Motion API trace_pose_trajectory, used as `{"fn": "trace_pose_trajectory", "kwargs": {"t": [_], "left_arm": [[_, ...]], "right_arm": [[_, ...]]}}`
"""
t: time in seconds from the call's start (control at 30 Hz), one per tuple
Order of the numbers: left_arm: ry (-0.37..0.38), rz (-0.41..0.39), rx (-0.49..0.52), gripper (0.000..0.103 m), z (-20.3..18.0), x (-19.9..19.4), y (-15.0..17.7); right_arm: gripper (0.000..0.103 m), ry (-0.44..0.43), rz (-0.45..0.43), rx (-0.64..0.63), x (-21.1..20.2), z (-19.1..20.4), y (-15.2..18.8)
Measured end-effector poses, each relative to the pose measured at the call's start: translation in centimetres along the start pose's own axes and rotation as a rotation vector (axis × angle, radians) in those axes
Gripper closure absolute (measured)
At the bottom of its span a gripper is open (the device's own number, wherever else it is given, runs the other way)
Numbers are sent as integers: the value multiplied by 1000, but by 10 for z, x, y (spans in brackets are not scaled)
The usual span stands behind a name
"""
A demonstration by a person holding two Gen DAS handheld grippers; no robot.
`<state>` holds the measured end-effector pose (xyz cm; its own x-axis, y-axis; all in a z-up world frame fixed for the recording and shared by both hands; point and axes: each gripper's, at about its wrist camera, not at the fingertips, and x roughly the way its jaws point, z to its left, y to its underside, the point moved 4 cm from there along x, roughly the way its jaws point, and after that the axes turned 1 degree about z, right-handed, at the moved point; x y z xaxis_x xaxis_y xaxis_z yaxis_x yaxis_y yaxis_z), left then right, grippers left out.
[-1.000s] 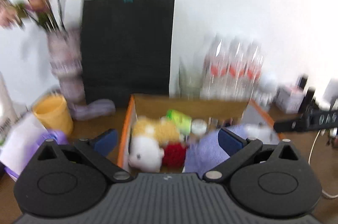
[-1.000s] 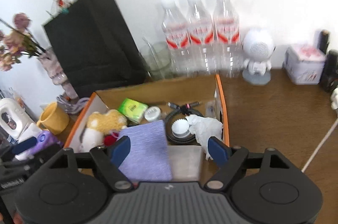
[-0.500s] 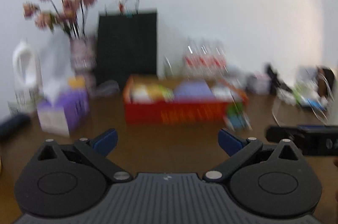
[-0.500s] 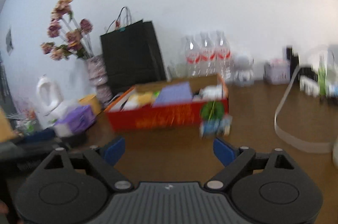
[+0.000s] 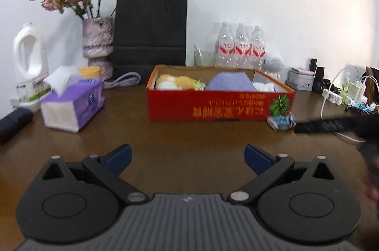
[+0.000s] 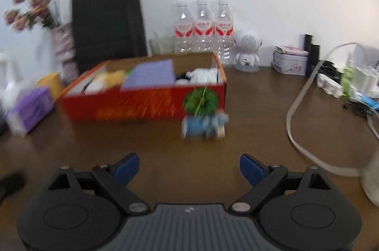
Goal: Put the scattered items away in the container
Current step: 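Move the right gripper to the blue-and-white wrapped item and grasp it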
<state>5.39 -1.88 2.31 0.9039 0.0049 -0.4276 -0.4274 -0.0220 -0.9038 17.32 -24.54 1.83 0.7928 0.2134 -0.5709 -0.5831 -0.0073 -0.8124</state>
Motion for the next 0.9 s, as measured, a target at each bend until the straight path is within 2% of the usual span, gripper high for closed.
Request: {"fn": "trace_pose_trajectory", "kwargs": {"t": [0.07, 0.1, 0.17, 0.2, 0.3, 0.4, 0.43, 0.47, 0.57, 0.77, 0.9], "left_arm": [[-5, -3, 0, 0, 2, 13, -8], [-8, -1, -6, 0, 3, 19, -12], [-5, 2, -26, 0, 6, 31, -17], [-5, 6, -37, 0, 7, 35, -18], [-6, 23, -52, 0, 13, 48, -19], [-12, 53, -56, 0, 15, 59, -16], [-14, 65, -60, 0, 15, 61, -15], [-15, 73, -66, 0, 14, 62, -15], [-16, 66, -64, 0, 12, 56, -15], [-7, 14, -43, 0, 2, 26, -18], [20, -15, -26, 0, -10, 4, -17]], "right_arm": [[21, 12, 31, 33, 35, -6, -18], [21, 19, 43, 33, 48, -7, -25], [34, 36, 57, 15, 71, -10, -33], [36, 47, 74, 6, 80, -12, -33], [51, 51, 106, -4, 94, -12, -26], [65, 78, 100, -72, 93, -7, -20], [75, 80, 107, -85, 91, -4, -20], [80, 79, 115, -94, 88, -2, -19], [88, 26, 119, -74, 70, 6, -12], [88, -140, 23, -15, -7, 34, 4], [88, -181, -48, -64, -58, 55, 16]]}}
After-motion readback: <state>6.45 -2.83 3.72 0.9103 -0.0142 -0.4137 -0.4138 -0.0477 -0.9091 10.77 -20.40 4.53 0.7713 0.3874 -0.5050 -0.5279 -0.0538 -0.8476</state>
